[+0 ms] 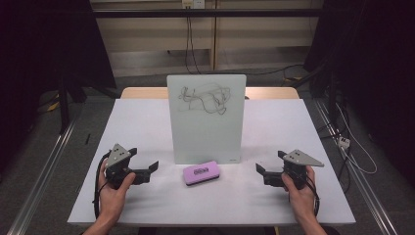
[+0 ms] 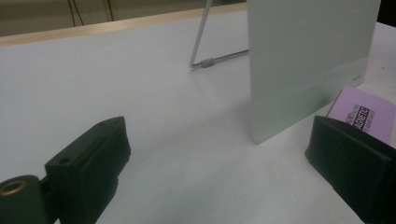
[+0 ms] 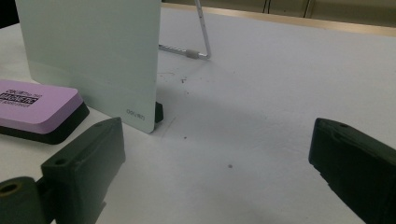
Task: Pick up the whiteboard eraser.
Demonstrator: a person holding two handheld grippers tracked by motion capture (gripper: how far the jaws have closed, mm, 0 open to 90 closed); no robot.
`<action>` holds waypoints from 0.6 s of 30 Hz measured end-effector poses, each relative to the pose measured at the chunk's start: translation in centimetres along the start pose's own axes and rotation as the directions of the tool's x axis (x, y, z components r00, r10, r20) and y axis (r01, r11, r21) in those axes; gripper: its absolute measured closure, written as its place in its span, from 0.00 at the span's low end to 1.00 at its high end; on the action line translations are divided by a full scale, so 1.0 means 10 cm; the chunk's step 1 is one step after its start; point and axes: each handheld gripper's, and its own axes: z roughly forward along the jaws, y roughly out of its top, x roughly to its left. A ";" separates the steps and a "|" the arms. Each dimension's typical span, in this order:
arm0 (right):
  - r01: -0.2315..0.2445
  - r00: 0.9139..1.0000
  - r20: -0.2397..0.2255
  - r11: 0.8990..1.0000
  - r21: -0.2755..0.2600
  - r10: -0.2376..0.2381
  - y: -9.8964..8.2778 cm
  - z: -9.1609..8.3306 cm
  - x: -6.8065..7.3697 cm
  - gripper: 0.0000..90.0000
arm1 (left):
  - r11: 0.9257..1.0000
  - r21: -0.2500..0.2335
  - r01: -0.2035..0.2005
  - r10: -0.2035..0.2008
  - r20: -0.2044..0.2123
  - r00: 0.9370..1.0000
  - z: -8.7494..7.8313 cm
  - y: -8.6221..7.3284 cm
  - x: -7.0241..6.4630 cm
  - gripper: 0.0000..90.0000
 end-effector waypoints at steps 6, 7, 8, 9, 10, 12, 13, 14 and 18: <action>-0.004 1.000 -0.010 1.000 0.002 0.004 0.00 0.00 0.00 0.05 | 1.000 0.020 -0.019 0.019 0.014 1.000 0.02 0.01 -0.03 0.06; -0.004 1.000 -0.010 1.000 0.002 0.004 0.00 0.00 0.00 0.05 | 1.000 0.023 -0.021 0.021 0.019 1.000 0.03 0.01 -0.03 0.06; -0.006 1.000 -0.013 1.000 0.000 0.006 -0.01 0.01 -0.01 0.05 | 0.999 0.028 -0.030 0.030 0.015 0.999 0.04 0.01 -0.04 0.06; -0.005 1.000 -0.014 1.000 0.000 0.005 -0.01 0.01 -0.01 0.05 | 0.998 0.037 -0.051 0.050 0.009 0.999 0.04 0.02 -0.05 0.06; -0.003 1.000 -0.016 1.000 0.002 0.003 -0.01 0.02 -0.01 0.05 | 0.997 0.048 -0.059 0.058 0.017 0.998 0.06 0.02 -0.07 0.06; -0.002 1.000 -0.020 1.000 0.004 0.002 -0.01 0.02 -0.01 0.05 | 0.997 0.054 -0.058 0.057 0.027 0.998 0.07 0.02 -0.08 0.06; -0.002 1.000 -0.023 1.000 0.004 0.002 -0.01 0.02 0.00 0.05 | 0.997 0.058 -0.053 0.051 0.035 0.998 0.08 0.02 -0.09 0.07; -0.003 1.000 -0.025 1.000 0.001 0.003 -0.01 0.02 0.00 0.05 | 0.996 0.059 -0.067 0.064 0.043 0.997 0.09 0.02 -0.09 0.07; 0.000 1.000 -0.028 1.000 0.004 0.000 0.00 0.02 0.00 0.05 | 0.996 0.079 -0.042 0.037 0.070 0.997 0.13 0.01 -0.11 0.07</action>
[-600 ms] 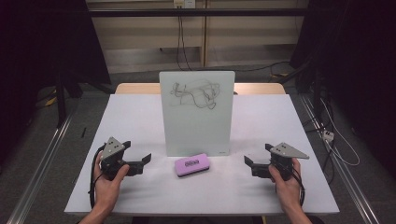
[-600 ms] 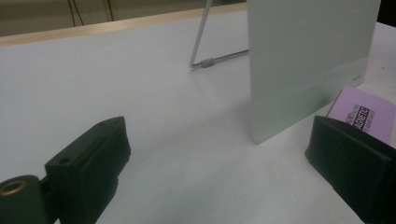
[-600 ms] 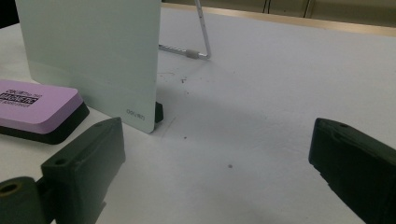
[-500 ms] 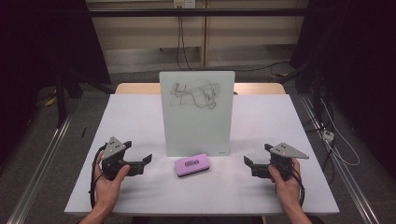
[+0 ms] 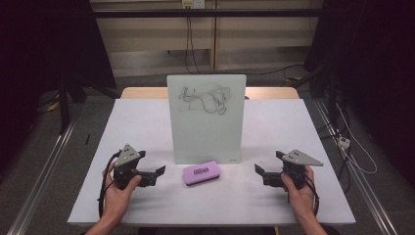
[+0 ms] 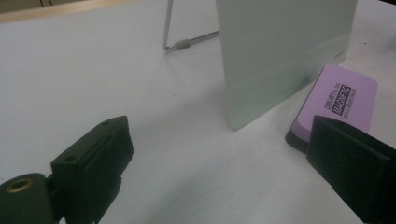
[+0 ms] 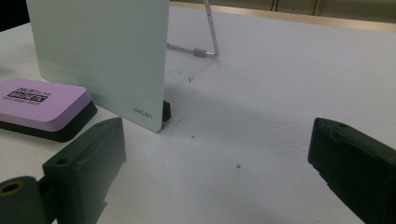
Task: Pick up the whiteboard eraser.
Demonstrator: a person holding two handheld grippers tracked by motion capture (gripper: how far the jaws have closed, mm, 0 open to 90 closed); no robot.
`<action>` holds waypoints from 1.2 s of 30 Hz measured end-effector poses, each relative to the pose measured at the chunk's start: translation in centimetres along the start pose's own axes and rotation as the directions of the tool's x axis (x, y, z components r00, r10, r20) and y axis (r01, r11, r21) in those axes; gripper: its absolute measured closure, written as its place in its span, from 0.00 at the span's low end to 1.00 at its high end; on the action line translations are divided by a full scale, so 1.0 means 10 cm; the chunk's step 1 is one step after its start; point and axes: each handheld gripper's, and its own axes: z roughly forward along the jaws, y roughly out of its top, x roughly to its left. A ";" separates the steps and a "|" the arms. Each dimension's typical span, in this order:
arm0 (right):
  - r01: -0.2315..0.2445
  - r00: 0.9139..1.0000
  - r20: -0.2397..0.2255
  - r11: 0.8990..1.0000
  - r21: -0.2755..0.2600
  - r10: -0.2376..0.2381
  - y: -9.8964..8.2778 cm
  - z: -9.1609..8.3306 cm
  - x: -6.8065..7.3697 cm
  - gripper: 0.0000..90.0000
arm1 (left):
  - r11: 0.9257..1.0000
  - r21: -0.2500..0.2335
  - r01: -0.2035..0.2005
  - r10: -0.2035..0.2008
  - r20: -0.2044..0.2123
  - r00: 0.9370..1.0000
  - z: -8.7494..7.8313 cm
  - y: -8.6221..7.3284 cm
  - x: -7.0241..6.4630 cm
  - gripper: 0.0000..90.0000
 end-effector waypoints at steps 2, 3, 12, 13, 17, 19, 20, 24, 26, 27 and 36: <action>0.007 1.000 0.002 1.000 0.006 -0.007 0.00 0.01 0.00 0.05 | 1.000 0.026 0.013 -0.014 0.023 1.000 0.03 -0.01 0.00 0.09; 0.001 1.000 0.000 1.000 0.008 -0.001 0.00 0.01 0.01 0.05 | 1.000 0.028 0.007 -0.008 0.023 1.000 0.04 0.00 0.00 0.10; -0.002 1.000 -0.010 1.000 0.021 0.003 -0.01 0.02 0.01 0.05 | 0.998 0.058 -0.004 -0.002 0.101 0.995 0.10 0.04 -0.03 0.10; -0.002 1.000 -0.010 1.000 0.018 0.002 -0.01 0.03 0.01 0.05 | 0.999 0.052 -0.002 -0.003 0.103 0.995 0.11 0.04 -0.03 0.10; 0.008 1.000 -0.015 1.000 0.021 -0.008 0.00 0.05 0.02 0.05 | 0.998 0.061 -0.029 0.022 0.115 0.993 0.12 0.08 -0.06 0.10; 0.006 1.000 -0.015 1.000 0.020 -0.006 0.00 0.06 0.02 0.05 | 0.996 0.072 -0.049 0.039 0.134 0.990 0.14 0.10 -0.08 0.10; 0.006 1.000 -0.013 1.000 0.020 -0.006 0.00 0.06 0.02 0.05 | 0.996 0.072 -0.049 0.039 0.134 0.990 0.14 0.10 -0.08 0.10; 0.006 1.000 -0.019 1.000 0.026 -0.005 0.00 0.07 0.03 0.05 | 0.994 0.089 -0.067 0.053 0.150 0.987 0.18 0.13 -0.13 0.10; 0.006 1.000 -0.019 1.000 0.027 -0.005 0.00 0.07 0.03 0.05 | 0.994 0.082 -0.077 0.063 0.160 0.985 0.19 0.17 -0.16 0.10; 0.008 1.000 -0.018 1.000 0.028 -0.007 0.00 0.07 0.03 0.05 | 0.994 0.084 -0.074 0.059 0.169 0.984 0.19 0.19 -0.18 0.10; 0.003 1.000 -0.017 1.000 0.021 -0.003 0.00 0.06 0.04 0.05 | 0.967 0.154 -0.202 0.163 0.236 0.958 0.35 0.33 -0.34 0.09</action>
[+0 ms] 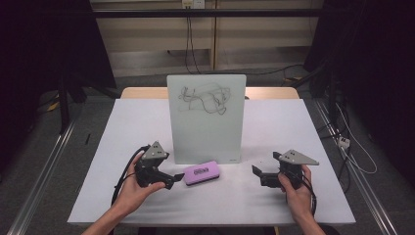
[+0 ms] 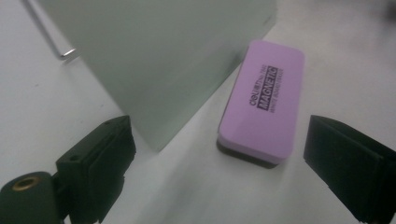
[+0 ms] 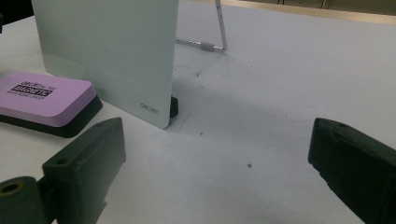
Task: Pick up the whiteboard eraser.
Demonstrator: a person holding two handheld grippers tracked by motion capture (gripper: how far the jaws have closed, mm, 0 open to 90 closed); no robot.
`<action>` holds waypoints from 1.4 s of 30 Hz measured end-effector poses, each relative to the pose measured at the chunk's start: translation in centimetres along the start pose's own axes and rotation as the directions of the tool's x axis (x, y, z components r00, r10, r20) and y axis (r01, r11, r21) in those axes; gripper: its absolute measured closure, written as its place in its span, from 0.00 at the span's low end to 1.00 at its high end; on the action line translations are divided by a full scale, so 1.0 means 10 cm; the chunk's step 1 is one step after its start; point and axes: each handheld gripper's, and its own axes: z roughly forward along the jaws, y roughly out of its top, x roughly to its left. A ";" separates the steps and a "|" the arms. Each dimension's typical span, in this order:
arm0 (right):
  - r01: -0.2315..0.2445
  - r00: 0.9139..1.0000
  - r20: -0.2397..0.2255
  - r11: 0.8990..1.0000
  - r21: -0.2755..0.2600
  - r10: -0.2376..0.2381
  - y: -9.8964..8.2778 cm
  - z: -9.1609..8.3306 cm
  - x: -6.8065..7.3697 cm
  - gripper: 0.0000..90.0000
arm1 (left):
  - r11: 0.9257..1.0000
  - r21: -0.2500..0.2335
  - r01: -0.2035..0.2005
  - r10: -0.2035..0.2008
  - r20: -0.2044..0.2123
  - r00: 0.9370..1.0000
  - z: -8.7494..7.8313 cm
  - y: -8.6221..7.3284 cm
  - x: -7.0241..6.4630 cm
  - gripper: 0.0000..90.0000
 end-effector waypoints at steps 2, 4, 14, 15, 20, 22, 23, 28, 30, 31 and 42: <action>0.000 1.000 0.002 1.000 -0.003 0.000 0.00 0.00 0.00 0.05 | 1.000 0.006 -0.004 0.004 0.009 1.000 0.02 0.02 -0.01 0.08; -0.008 1.000 0.004 1.000 -0.002 0.008 0.00 -0.01 -0.01 0.05 | 0.999 0.023 -0.022 0.022 0.024 0.999 0.08 0.07 -0.04 0.08; 0.000 1.000 -0.006 1.000 -0.005 0.000 0.01 0.01 -0.01 0.05 | 0.992 0.096 -0.081 0.075 0.062 0.995 0.32 0.26 -0.15 0.07; 0.001 1.000 -0.007 1.000 -0.004 -0.001 0.01 0.01 -0.01 0.05 | 0.989 0.111 -0.102 0.094 0.072 0.993 0.34 0.28 -0.15 0.08; 0.002 1.000 -0.016 1.000 0.002 -0.002 0.01 0.03 0.02 0.05 | 0.984 0.125 -0.125 0.113 0.097 0.989 0.43 0.35 -0.19 0.15; 0.007 1.000 -0.016 1.000 0.002 -0.007 0.01 0.03 0.01 0.05 | 0.981 0.136 -0.136 0.123 0.105 0.987 0.46 0.38 -0.20 0.16; 0.007 1.000 -0.016 1.000 0.002 -0.007 0.01 0.03 0.01 0.05 | 0.978 0.145 -0.152 0.136 0.113 0.984 0.48 0.40 -0.21 0.16; 0.009 1.000 -0.015 1.000 0.000 -0.009 0.01 0.03 0.00 0.05 | 0.961 0.190 -0.203 0.180 0.131 0.975 0.57 0.46 -0.23 0.20; 0.009 1.000 -0.016 1.000 -0.001 -0.009 0.01 0.03 0.00 0.05 | 0.958 0.199 -0.207 0.186 0.123 0.975 0.61 0.47 -0.24 0.20; 0.007 1.000 -0.015 1.000 -0.001 -0.007 0.01 0.03 0.00 0.05 | 0.958 0.201 -0.205 0.182 0.128 0.975 0.62 0.47 -0.23 0.22; 0.010 0.999 -0.032 1.000 0.001 -0.010 0.03 0.06 0.04 0.05 | 0.944 0.238 -0.228 0.186 0.184 0.965 0.74 0.48 -0.19 0.29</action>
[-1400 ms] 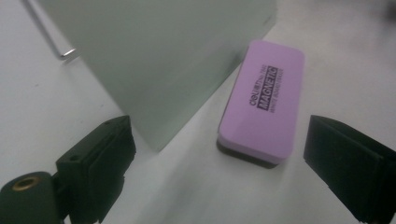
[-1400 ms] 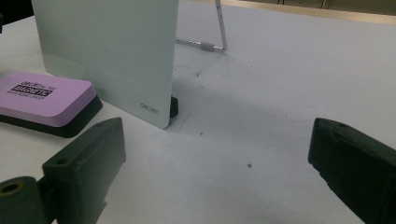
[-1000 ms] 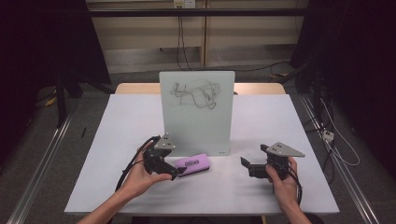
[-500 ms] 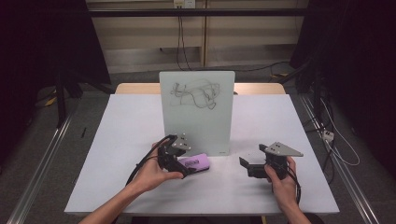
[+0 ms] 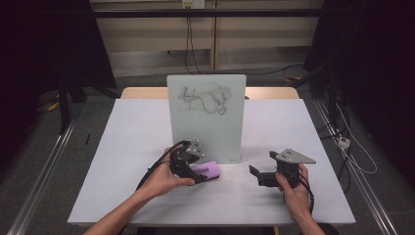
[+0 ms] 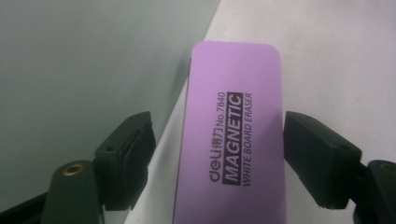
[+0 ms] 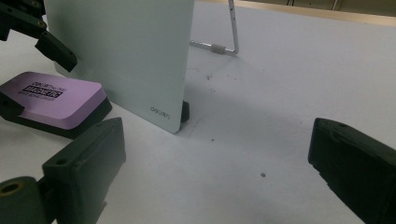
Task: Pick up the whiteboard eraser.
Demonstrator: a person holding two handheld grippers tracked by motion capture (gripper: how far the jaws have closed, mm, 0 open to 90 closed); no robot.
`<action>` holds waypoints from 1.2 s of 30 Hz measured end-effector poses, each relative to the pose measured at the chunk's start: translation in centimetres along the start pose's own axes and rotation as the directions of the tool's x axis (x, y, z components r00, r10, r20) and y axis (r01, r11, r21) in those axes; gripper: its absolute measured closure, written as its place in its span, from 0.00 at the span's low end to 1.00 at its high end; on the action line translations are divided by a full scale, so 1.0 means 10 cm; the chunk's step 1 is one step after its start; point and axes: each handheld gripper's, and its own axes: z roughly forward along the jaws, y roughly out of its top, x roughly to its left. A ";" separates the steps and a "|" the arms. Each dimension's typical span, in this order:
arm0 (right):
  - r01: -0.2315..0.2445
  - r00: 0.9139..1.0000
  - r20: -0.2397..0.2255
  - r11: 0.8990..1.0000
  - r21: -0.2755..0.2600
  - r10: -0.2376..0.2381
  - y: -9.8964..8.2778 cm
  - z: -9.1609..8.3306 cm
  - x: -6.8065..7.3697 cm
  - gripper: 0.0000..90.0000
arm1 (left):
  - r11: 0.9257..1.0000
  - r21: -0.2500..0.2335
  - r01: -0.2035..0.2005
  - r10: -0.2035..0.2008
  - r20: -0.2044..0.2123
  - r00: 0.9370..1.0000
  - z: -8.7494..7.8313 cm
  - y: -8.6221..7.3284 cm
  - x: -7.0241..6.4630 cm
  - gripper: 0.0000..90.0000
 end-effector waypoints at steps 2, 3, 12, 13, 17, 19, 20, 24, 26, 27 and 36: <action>0.002 1.000 0.001 1.000 0.002 -0.002 0.00 0.00 0.00 0.05 | 1.000 0.010 -0.005 0.005 0.011 1.000 0.03 0.01 -0.01 0.31; 0.001 1.000 0.001 1.000 0.001 -0.001 0.00 0.00 0.00 0.05 | 1.000 0.017 -0.009 0.009 0.016 1.000 0.03 0.01 0.00 0.32; 0.001 1.000 0.002 1.000 0.001 -0.001 0.00 0.00 0.00 0.05 | 0.999 0.024 -0.022 0.021 0.035 0.999 0.05 0.05 0.00 0.39; -0.001 1.000 0.002 1.000 0.005 0.001 0.00 0.00 0.00 0.05 | 0.999 0.027 -0.025 0.024 0.036 0.999 0.05 0.05 0.00 0.39; 0.000 1.000 0.001 1.000 0.005 0.000 0.00 0.00 0.00 0.05 | 0.999 0.036 -0.035 0.033 0.045 0.998 0.08 0.06 -0.02 0.42; 0.003 1.000 0.003 1.000 0.005 -0.003 0.00 0.00 0.00 0.05 | 0.998 0.045 -0.049 0.048 0.034 0.998 0.09 0.06 -0.02 0.43; 0.003 1.000 0.004 1.000 0.006 -0.003 0.00 0.00 0.00 0.05 | 0.998 0.040 -0.042 0.040 0.032 0.999 0.09 0.06 -0.03 0.44; 0.003 1.000 0.001 1.000 0.008 -0.003 0.00 0.01 0.01 0.05 | 0.997 0.047 -0.056 0.055 0.036 0.998 0.09 0.07 -0.03 0.45; 0.007 1.000 0.005 1.000 0.002 -0.007 0.00 0.01 0.01 0.05 | 0.997 0.049 -0.065 0.064 0.031 0.997 0.09 0.07 -0.03 0.45; 0.007 1.000 0.005 1.000 0.002 -0.007 0.00 0.01 0.01 0.05 | 0.997 0.042 -0.058 0.057 0.028 0.998 0.09 0.06 -0.04 0.45; -0.001 1.000 0.008 1.000 0.007 0.001 0.01 0.04 0.01 0.05 | 0.999 -0.017 -0.046 0.047 0.036 0.998 -0.01 0.06 -0.05 0.45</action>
